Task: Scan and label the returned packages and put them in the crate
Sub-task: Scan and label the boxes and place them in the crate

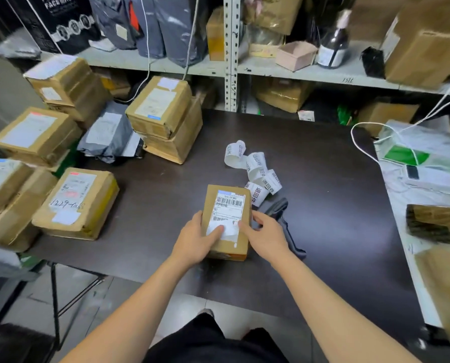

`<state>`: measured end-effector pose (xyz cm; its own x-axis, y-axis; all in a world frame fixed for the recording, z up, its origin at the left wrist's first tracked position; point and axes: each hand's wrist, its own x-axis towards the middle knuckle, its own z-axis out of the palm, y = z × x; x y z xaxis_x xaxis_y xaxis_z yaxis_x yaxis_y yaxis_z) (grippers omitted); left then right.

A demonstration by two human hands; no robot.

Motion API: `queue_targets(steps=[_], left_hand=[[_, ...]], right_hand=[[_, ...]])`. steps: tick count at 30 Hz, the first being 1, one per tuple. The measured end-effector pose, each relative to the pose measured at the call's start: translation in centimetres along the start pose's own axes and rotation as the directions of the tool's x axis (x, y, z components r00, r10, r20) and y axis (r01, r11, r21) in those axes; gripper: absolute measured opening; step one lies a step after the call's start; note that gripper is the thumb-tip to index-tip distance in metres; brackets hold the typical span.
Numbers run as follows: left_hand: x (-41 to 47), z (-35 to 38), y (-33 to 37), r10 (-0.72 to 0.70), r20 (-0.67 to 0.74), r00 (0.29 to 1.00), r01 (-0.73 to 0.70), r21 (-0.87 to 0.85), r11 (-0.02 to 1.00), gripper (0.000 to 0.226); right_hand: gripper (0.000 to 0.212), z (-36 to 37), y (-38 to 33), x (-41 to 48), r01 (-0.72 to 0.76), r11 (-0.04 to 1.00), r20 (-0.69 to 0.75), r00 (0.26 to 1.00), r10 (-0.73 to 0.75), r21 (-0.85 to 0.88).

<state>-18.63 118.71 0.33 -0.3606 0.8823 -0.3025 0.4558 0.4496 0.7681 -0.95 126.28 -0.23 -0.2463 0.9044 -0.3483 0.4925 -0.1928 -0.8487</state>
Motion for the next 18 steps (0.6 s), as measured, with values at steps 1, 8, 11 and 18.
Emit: queue_targets(steps=[1, 8, 11, 18], left_hand=[[0.3, 0.0, 0.1, -0.015, -0.001, 1.0, 0.015, 0.019, 1.0, 0.061], [2.7, -0.6, 1.2, -0.022, 0.042, 0.999, 0.021, 0.014, 1.0, 0.119], [3.4, -0.5, 1.4, 0.009, 0.13, 0.992, -0.016, 0.054, 0.998, 0.136], [3.7, -0.2, 0.9, 0.043, 0.216, 0.975, -0.062, 0.082, 0.995, 0.127]], right_hand=[[0.035, -0.4, 0.0, -0.1, 0.015, 1.0, -0.102, 0.995, -0.017, -0.022], [0.037, -3.9, 2.3, 0.4, -0.197, 0.89, -0.422, 0.907, 0.006, -0.411], [0.048, -4.0, 2.9, 1.2, -0.31, 0.727, -0.322, 0.938, 0.13, -0.613], [0.031, -3.5, 2.0, 2.4, -0.303, 0.708, -0.27, 0.949, 0.163, -0.638]])
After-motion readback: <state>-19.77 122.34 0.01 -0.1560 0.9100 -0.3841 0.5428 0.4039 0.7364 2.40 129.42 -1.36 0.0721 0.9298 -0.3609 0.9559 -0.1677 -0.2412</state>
